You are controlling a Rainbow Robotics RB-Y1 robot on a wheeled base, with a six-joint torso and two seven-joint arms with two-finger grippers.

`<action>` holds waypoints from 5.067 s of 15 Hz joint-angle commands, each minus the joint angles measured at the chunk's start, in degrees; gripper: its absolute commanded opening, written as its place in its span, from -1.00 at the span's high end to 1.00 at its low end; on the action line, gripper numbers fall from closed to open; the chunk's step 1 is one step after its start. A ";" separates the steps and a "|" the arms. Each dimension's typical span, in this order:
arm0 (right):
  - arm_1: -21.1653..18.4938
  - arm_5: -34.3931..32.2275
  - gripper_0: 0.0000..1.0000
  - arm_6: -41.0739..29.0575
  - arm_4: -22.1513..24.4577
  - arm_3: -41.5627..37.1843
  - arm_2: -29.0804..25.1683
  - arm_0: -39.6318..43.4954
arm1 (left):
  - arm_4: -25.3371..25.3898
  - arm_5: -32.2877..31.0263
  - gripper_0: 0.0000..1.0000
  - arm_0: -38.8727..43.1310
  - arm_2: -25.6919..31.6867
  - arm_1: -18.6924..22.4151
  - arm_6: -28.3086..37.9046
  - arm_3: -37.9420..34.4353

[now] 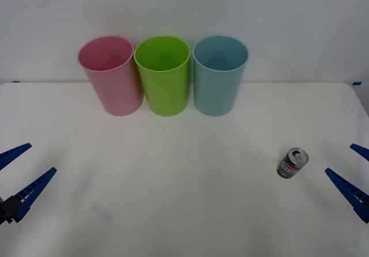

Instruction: Grasp the object on the table and drop it into the matching bin: aluminum can to the light blue bin, PET bottle to the pink bin.

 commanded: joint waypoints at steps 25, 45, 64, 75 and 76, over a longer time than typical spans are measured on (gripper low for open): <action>-1.34 7.63 -1.00 17.31 3.52 15.80 10.67 -0.95 | 0.00 0.00 -1.00 0.00 0.00 0.00 0.00 0.00; 3.05 27.84 -1.00 19.07 3.34 15.89 20.16 -9.04 | 0.00 0.00 -1.00 0.00 0.00 0.00 0.00 0.00; 3.31 32.50 1.00 19.51 3.25 15.89 23.23 -10.79 | 0.00 0.00 -1.00 0.00 0.00 0.00 0.00 0.00; 3.23 28.55 1.00 19.07 2.46 14.74 23.15 -10.44 | 0.00 0.00 -1.00 0.00 0.00 0.00 0.00 0.00; 3.23 28.37 1.00 18.98 2.46 13.43 23.15 -10.35 | 0.00 0.00 -1.00 0.00 0.00 0.00 0.00 0.00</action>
